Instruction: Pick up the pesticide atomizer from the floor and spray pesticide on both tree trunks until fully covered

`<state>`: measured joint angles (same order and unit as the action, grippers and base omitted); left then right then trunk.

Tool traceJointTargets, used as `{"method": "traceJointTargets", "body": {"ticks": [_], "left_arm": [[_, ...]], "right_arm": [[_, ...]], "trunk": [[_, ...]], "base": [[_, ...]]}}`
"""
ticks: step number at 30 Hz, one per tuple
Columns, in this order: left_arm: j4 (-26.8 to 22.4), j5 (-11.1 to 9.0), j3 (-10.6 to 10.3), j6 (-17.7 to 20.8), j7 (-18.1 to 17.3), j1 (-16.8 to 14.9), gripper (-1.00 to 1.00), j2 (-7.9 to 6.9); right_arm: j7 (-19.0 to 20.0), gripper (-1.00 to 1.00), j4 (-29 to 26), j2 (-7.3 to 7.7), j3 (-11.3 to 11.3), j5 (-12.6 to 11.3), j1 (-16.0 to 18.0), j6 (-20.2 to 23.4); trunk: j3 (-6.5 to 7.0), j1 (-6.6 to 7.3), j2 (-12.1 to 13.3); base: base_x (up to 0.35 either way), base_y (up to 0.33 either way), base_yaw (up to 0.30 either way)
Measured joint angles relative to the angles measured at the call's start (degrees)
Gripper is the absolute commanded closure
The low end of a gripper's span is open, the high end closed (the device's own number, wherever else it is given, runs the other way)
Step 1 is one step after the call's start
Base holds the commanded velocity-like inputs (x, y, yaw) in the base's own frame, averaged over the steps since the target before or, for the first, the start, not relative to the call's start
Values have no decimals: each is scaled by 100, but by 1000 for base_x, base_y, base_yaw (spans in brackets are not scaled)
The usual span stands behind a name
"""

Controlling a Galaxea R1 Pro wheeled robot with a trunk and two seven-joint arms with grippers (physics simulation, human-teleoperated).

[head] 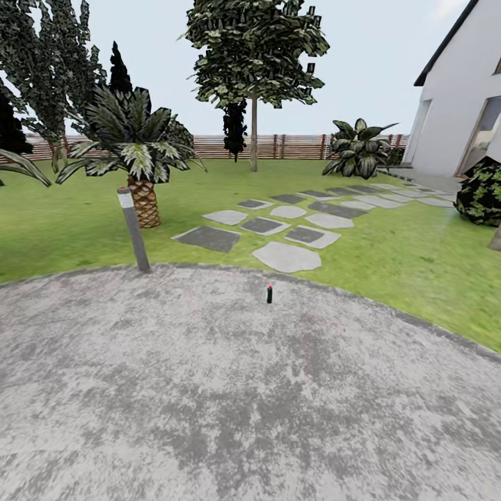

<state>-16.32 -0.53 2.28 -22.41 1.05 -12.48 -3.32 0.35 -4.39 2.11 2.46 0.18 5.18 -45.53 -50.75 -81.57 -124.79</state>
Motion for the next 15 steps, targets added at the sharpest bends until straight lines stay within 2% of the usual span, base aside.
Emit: {"method": "traceJointTargets", "body": {"ticks": [15], "left_arm": [[-3, 8, 0, 7, 0, 0, -100, 6]], "right_arm": [[0, -100, 0, 0, 0, 1, 0, 0]], "trunk": [[0, 0, 0]], "base": [[338, 21, 0]]}}
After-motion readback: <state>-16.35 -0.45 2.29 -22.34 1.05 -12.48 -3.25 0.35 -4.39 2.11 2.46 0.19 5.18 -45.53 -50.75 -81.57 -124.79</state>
